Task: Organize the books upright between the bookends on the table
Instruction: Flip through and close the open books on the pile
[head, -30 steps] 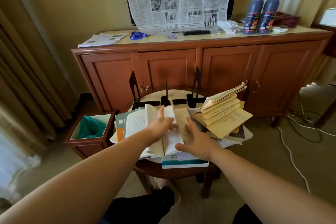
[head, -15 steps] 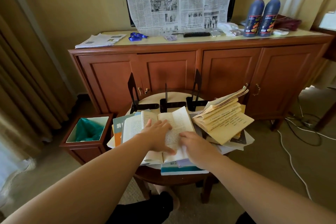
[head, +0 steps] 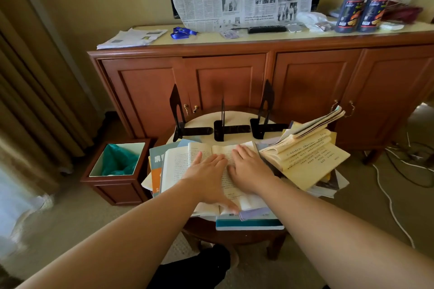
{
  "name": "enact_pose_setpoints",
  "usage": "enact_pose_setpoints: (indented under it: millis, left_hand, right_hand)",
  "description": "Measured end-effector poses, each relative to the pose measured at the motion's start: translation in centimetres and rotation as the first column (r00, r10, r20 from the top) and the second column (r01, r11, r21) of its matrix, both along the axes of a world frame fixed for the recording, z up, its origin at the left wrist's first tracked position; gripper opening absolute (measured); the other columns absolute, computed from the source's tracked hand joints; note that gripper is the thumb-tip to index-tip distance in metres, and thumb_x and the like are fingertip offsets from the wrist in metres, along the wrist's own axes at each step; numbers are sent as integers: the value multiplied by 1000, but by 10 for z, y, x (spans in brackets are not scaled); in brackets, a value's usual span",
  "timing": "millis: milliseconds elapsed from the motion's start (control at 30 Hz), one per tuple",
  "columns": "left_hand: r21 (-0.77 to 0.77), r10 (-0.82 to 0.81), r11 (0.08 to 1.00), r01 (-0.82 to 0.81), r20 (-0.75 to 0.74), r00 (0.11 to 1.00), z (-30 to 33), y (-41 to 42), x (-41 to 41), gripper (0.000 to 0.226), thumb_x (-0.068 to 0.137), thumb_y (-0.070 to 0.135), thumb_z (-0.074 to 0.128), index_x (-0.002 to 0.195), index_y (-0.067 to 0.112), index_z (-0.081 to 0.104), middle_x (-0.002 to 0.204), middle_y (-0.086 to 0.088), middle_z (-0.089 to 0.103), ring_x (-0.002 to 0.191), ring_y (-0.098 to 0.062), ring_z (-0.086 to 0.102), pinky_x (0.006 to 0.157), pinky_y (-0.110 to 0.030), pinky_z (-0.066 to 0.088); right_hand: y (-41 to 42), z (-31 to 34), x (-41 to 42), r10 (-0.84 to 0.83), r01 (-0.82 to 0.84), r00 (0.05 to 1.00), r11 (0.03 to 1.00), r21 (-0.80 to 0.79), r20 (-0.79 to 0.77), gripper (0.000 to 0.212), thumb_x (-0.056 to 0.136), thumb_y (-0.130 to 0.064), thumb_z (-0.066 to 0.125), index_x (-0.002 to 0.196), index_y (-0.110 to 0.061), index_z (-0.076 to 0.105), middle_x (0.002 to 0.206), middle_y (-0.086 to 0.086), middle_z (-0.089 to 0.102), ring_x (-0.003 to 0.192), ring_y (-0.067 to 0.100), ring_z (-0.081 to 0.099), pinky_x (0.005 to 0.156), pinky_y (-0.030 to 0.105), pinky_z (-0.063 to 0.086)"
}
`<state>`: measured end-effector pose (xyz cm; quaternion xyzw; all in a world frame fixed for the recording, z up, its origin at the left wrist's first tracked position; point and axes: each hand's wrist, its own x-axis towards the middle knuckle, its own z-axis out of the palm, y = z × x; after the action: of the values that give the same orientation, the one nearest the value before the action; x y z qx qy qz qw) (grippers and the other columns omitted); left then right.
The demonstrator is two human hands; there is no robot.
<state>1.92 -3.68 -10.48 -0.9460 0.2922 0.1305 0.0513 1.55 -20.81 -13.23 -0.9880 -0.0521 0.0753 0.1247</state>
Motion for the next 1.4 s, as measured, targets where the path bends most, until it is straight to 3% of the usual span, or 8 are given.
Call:
enact_pose_setpoints:
  millis: [200,267,367,567,700,900,1233,1400]
  left_hand:
    - [-29,25,999,-26,-19,1000,3,-1,0,146,52,100,65,166,24,14,175,5,13,161,-17,6,129,-50,-8]
    - [-27,27,999,-27,-21,999,4,-1,-1,147,52,101,64,167,24,13,175,6,12,161,-17,5,130,-51,-6]
    - [-8,40,999,-40,-21,999,5,-2,-2,147,52,102,62,167,25,12,175,6,11,162,-18,5,130,-53,-4]
    - [-48,70,996,-71,-24,997,5,-5,-4,147,49,101,65,166,28,13,174,6,16,161,-20,10,129,-54,-7]
    - [-56,68,996,-70,-36,997,7,-4,-5,147,51,99,67,166,28,12,174,5,16,161,-21,9,129,-54,-8]
    - [-33,52,998,-52,-24,998,7,-4,-6,147,52,100,66,167,27,10,175,4,16,161,-21,9,129,-56,-6]
    - [-22,29,999,-30,-8,1000,5,-3,-4,148,54,99,66,167,23,10,175,3,14,161,-20,6,130,-54,-6]
    - [-42,31,999,-31,-8,1000,1,-1,-1,150,50,101,64,167,23,10,175,4,14,161,-18,5,129,-54,-7]
  right_hand:
    - [11,1,21,-67,70,996,996,-55,64,61,110,-34,21,164,-7,12,174,11,9,160,25,6,130,42,6]
    - [11,-2,19,-63,67,997,995,-70,47,61,109,-30,19,165,-7,8,174,11,3,160,25,1,130,43,3]
    - [2,-9,-4,-2,3,1000,997,-78,14,64,109,-35,14,166,-9,-2,174,9,-8,160,23,-8,130,43,-3]
    - [-7,-15,-90,63,-39,989,983,-180,130,72,111,-46,27,165,-5,4,174,14,-2,161,27,-5,130,44,0]
    - [-7,-13,-108,41,-19,990,986,-164,134,68,112,-47,17,165,-8,2,174,13,-5,161,27,-7,128,41,-3]
    - [-5,-6,-85,58,-44,995,987,-152,86,65,112,-44,22,165,-8,9,174,13,4,161,28,-1,130,44,4]
    - [2,-1,-4,-114,111,992,993,-48,-60,60,111,-36,16,167,-21,0,174,11,-13,159,29,-14,129,48,2]
    - [10,-1,18,-169,170,985,984,-46,34,56,110,-31,17,166,-21,13,173,15,2,158,33,1,127,47,10]
